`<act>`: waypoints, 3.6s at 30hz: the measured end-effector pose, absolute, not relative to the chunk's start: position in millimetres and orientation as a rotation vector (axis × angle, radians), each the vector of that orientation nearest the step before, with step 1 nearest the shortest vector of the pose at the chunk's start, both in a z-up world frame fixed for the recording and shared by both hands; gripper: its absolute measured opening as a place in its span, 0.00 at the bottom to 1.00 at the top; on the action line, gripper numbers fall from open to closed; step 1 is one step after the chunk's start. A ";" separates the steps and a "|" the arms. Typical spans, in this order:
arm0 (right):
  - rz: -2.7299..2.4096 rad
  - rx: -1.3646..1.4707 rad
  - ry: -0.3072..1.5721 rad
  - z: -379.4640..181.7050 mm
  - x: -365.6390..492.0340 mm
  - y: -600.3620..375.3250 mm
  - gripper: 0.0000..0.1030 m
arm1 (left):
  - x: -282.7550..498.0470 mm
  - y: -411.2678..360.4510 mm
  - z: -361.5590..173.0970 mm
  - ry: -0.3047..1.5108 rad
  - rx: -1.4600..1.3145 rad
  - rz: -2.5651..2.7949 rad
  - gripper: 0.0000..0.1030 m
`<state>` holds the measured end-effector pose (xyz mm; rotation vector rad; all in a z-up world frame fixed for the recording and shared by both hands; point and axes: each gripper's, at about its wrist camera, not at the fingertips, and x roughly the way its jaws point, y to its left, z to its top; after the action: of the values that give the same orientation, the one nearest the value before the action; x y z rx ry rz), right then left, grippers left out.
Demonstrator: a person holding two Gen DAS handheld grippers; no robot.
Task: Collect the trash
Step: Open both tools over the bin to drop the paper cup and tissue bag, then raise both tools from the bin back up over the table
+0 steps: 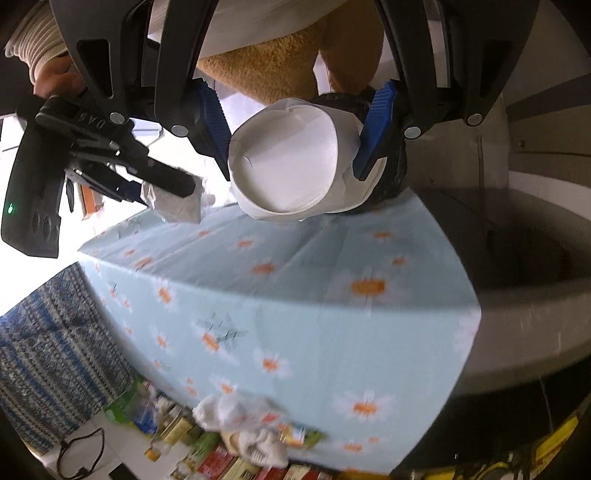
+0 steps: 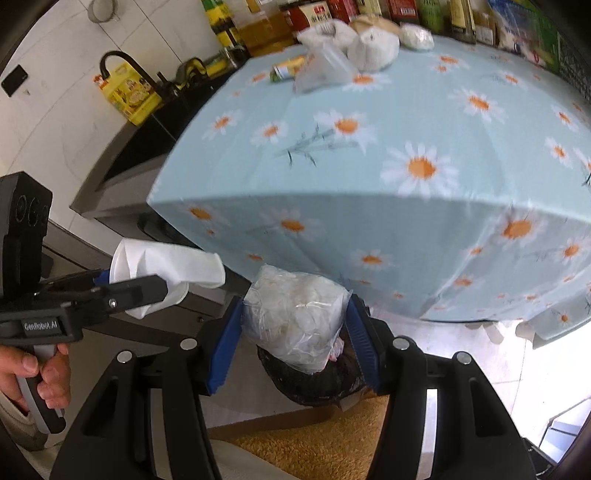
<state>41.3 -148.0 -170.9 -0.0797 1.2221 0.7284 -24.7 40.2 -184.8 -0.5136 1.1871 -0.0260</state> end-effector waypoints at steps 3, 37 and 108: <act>0.720 -0.079 1.253 -183.4 40.7 -147.2 0.55 | -29.3 39.7 -203.2 1.229 -0.530 -0.022 0.60; 0.671 -0.079 1.488 -280.8 54.2 -134.4 0.57 | -40.9 27.1 -328.5 1.481 -0.646 -0.007 0.62; 0.559 0.046 1.068 -99.2 143.8 -193.3 0.71 | 54.8 40.2 -117.6 1.050 -0.386 -0.037 0.72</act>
<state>143.8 -193.3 -99.2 0.0457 1.0684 0.5592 54.8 40.2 -117.6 -0.3856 1.0497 -0.0369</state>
